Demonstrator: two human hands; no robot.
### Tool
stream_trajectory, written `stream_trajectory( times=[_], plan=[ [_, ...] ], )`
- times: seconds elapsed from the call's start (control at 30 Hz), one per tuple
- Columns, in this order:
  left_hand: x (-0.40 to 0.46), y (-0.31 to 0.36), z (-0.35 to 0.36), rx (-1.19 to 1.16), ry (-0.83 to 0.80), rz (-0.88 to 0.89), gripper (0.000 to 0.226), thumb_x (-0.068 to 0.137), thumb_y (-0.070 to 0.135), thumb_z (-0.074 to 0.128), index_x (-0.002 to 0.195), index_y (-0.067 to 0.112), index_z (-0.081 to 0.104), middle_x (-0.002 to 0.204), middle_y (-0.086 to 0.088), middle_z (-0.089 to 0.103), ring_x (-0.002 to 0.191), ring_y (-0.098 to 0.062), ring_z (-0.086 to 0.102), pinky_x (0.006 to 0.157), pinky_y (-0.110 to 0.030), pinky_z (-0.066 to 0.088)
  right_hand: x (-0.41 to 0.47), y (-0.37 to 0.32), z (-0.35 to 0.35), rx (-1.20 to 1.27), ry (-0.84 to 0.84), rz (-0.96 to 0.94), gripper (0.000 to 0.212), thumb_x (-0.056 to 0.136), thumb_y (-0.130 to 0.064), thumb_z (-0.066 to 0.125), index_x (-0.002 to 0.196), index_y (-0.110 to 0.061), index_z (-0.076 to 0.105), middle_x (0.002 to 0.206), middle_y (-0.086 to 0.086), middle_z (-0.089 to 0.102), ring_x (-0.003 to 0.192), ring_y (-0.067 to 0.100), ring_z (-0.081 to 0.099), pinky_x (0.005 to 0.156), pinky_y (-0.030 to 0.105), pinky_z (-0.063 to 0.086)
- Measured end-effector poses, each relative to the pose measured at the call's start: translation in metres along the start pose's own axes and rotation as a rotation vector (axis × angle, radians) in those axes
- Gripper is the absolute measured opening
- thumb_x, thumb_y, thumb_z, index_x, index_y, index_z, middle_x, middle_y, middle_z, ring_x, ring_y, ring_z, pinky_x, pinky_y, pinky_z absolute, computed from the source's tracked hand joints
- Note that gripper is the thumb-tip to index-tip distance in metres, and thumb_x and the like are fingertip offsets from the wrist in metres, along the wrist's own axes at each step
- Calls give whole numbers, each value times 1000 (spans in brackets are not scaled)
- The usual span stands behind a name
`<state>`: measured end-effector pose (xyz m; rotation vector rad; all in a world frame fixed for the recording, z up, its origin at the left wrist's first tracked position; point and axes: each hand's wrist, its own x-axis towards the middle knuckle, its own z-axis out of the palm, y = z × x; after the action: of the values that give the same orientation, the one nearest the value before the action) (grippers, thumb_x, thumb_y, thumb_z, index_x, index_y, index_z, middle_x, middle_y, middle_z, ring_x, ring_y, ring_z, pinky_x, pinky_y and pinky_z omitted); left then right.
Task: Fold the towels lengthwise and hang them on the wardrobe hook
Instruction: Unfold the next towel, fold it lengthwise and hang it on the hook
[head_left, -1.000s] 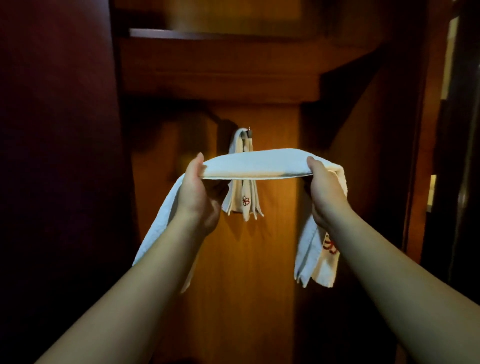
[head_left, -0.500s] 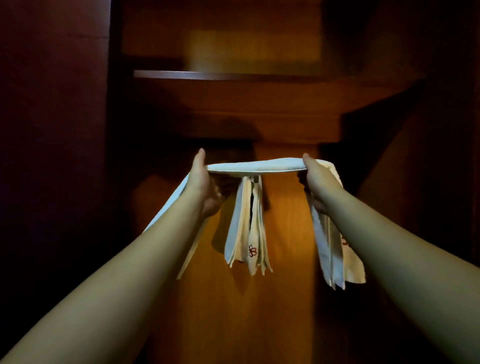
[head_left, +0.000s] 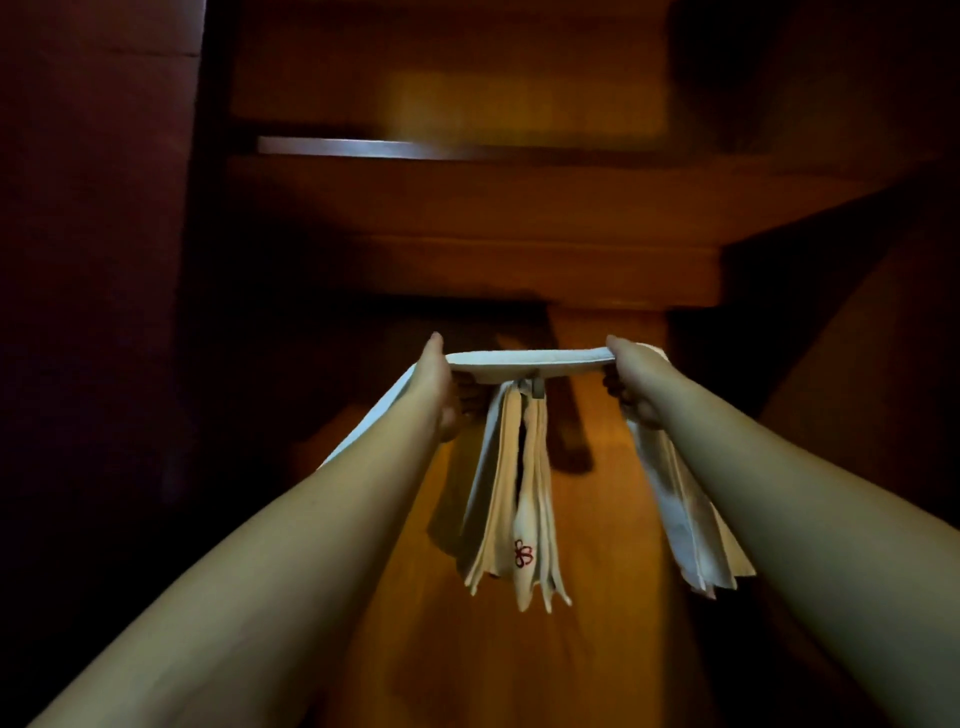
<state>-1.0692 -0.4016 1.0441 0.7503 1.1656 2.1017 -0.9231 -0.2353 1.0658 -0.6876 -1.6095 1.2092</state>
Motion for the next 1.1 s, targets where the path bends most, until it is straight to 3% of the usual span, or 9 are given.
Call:
stream_trajectory(
  times=[0.23,0.33,0.5,0.63,0.7,0.8,0.87,0.97,1.1],
  plan=[
    [31,-11,-8,10,-4,-4,59,100,57,36,97,1,56,100,-20,65,99,-34,64,84,-43,49,17,21,11,77,-56,77,39,97,-48,48,109,-13,63,92,9,55,79,21,51,73,35,44],
    [40,-19,-12,13,21,10,54,100,54,37,106,3,57,105,-19,66,101,-32,64,81,-40,48,16,28,15,121,-65,80,41,98,-46,49,117,-11,61,97,10,55,85,23,53,82,38,45],
    [45,-53,-21,102,95,-25,42,97,36,40,114,4,62,94,-10,62,78,-21,56,65,-30,42,1,61,25,187,-118,169,34,96,-38,47,106,-9,62,87,10,50,64,17,42,59,30,34],
    [41,-96,-14,148,89,-116,50,100,44,36,109,3,63,103,-15,65,89,-25,55,72,-32,41,-18,83,39,348,-207,286,30,101,-36,42,115,-14,57,79,5,52,64,15,47,46,23,40],
    [39,-111,-6,113,70,-126,47,101,44,33,99,7,62,96,-14,62,88,-25,53,76,-32,39,-27,89,47,439,-228,354,34,102,-40,41,110,-13,59,87,8,58,76,20,54,57,30,41],
    [37,-126,4,12,64,-178,43,100,42,31,87,9,56,72,-7,49,57,-18,43,51,-26,32,-31,102,55,550,-174,473,40,97,-48,40,96,-14,62,89,7,61,85,23,61,76,33,48],
    [35,-135,4,-11,96,-237,42,96,43,31,71,13,48,60,-2,38,46,-15,32,43,-23,23,-30,115,59,565,-147,548,56,95,-52,39,122,-8,62,115,8,65,115,27,60,101,34,43],
    [31,-155,-7,-14,167,-327,41,93,41,31,62,17,41,56,0,33,45,-15,29,48,-26,21,-33,136,61,568,-134,637,64,94,-52,42,141,-11,54,129,8,64,118,25,61,106,28,40],
    [25,-168,-19,24,243,-342,39,100,35,33,73,13,50,59,-2,42,44,-16,36,48,-25,27,-41,160,58,501,-91,679,53,102,-44,34,118,-9,70,108,9,64,123,28,58,119,34,29]
  ],
)
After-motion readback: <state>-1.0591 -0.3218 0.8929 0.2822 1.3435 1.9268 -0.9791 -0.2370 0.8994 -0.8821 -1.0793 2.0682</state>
